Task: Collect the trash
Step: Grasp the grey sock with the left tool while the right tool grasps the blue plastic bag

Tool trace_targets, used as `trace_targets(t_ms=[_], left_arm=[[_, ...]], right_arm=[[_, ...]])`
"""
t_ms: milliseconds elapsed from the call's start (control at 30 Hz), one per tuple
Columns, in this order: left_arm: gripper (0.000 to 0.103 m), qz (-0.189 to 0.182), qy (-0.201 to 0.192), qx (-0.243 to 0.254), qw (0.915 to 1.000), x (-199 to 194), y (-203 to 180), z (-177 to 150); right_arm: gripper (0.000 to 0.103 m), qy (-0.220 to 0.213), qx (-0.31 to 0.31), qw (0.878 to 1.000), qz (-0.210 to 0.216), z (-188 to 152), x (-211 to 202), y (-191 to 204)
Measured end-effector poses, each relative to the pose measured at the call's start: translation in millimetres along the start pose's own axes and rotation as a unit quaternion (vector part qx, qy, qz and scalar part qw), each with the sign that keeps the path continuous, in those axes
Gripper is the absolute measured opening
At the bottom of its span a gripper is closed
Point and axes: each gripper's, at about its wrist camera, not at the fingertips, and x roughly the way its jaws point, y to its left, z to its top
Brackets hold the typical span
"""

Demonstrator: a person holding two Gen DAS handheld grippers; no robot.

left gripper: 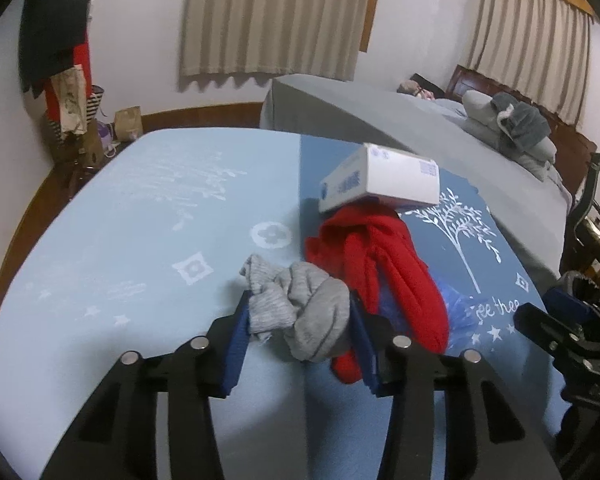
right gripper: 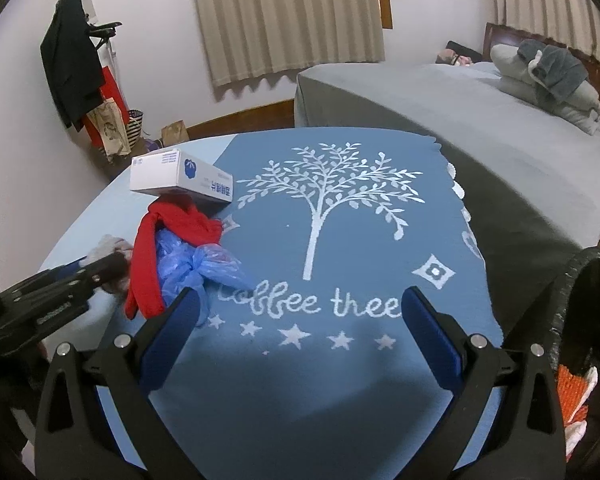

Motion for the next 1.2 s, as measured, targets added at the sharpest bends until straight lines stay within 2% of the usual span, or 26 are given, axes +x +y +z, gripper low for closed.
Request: trace_targets(t_ms=[333,800,867,933,967,1000,1033,1133,1200], left_arm=[[0.046,0.038,-0.017,0.006,0.9991,-13,15,5],[0.046,0.047,-0.013,-0.004,0.9988,-11,25,3],[0.046,0.046,-0.011,-0.004,0.9989,-10,24,2],[0.046,0.047,-0.01,-0.005,0.9988,-10,25,1],[0.046,0.047,-0.01,-0.005,0.9988,-10,26,1],[0.046,0.047,-0.01,-0.006,0.9988,-10,26,1],[0.046,0.048,-0.009,-0.006,0.9988,-10,26,1],[0.047,0.047,-0.008,-0.005,0.9988,-10,25,0],[0.047,0.047,-0.006,-0.004,0.9989,-11,23,-1]], right_arm=[[0.098,0.018,-0.003,1.0,0.018,7,20,19],[0.097,0.054,-0.043,0.996,0.054,6,40,54],[0.089,0.059,-0.047,0.995,0.064,7,43,58],[0.069,0.069,-0.053,0.993,0.08,7,46,61],[0.064,0.074,-0.055,0.991,0.092,6,46,63],[0.051,0.078,-0.057,0.989,0.108,6,47,65],[0.043,0.083,-0.056,0.987,0.124,6,47,67],[0.028,0.087,-0.059,0.985,0.139,4,41,71],[0.026,0.086,-0.062,0.984,0.144,3,35,71]])
